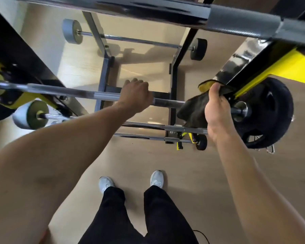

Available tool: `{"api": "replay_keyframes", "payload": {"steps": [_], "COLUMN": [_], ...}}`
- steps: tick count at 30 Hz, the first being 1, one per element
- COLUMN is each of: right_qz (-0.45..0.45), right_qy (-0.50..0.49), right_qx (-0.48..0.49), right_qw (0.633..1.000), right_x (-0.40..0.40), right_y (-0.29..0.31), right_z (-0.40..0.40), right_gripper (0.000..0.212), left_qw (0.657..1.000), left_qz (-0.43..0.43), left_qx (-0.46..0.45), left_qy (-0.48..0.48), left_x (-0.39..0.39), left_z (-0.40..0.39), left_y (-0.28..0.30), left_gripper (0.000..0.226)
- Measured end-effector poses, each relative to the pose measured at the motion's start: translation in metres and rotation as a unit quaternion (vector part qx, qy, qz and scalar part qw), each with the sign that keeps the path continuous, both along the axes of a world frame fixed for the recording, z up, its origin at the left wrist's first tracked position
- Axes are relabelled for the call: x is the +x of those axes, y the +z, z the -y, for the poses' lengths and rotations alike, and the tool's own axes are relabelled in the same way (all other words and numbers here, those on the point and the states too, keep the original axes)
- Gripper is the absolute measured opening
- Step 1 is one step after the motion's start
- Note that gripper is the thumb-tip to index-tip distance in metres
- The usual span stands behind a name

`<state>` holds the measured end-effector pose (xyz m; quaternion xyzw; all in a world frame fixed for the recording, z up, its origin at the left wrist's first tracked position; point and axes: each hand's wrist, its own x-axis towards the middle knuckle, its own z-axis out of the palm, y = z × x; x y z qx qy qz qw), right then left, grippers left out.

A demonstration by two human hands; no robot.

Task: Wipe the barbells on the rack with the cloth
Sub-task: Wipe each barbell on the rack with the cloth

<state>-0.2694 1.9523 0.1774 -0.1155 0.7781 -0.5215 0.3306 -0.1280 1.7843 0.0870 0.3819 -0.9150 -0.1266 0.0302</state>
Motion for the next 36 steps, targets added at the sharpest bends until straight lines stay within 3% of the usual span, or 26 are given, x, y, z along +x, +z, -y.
{"api": "replay_keyframes", "payload": {"steps": [5,7,8,10,11,12,17,22,26,31,34,36], "right_qz": [-0.011,-0.097,-0.177,-0.335,-0.385,-0.408,-0.410,-0.343,-0.420,-0.435,-0.424,-0.425], "right_qy": [0.022,0.164,0.290,0.475,0.510,0.521,0.567,0.527,0.538,0.535,0.536,0.544], "right_qx": [-0.010,0.074,0.134,0.201,0.218,0.234,0.236,0.174,0.211,0.374,0.361,0.317], "right_qw": [1.000,0.979,0.931,0.788,0.738,0.712,0.674,0.758,0.699,0.620,0.634,0.651], "right_x": [-0.021,-0.026,-0.028,-0.038,-0.042,-0.047,-0.032,0.025,-0.014,-0.092,-0.102,-0.089], "right_y": [-0.017,-0.044,-0.058,-0.082,-0.085,-0.088,-0.091,-0.109,-0.105,-0.073,-0.067,-0.069], "right_z": [0.026,0.038,0.039,0.035,0.033,0.032,0.071,0.108,0.075,0.019,0.009,0.021], "right_gripper": [0.035,0.047,0.048,0.056,0.062,0.065,0.054,0.063,0.048,0.026,0.026,0.055], "left_qw": [0.990,0.987,0.987,0.988,0.988,0.988,0.989,0.989,0.989,0.990,0.990,0.990], "left_qz": [0.114,0.133,0.130,0.125,0.127,0.127,0.126,0.129,0.122,0.107,0.109,0.106], "left_qx": [-0.001,0.006,0.017,0.004,0.000,0.002,-0.001,0.001,0.012,0.020,0.019,0.024], "left_qy": [0.077,0.086,0.091,0.089,0.086,0.082,0.077,0.074,0.082,0.092,0.089,0.089], "left_x": [-0.015,-0.018,-0.018,-0.018,-0.018,-0.017,-0.018,-0.018,-0.016,-0.016,-0.017,-0.016], "left_z": [0.002,0.003,0.004,0.006,0.006,0.005,0.005,0.003,0.004,0.002,0.003,0.003], "left_y": [-0.020,-0.020,-0.018,-0.018,-0.018,-0.019,-0.018,-0.017,-0.018,-0.019,-0.018,-0.019], "left_gripper": [0.037,0.036,0.036,0.033,0.032,0.032,0.032,0.020,0.029,0.031,0.031,0.031]}}
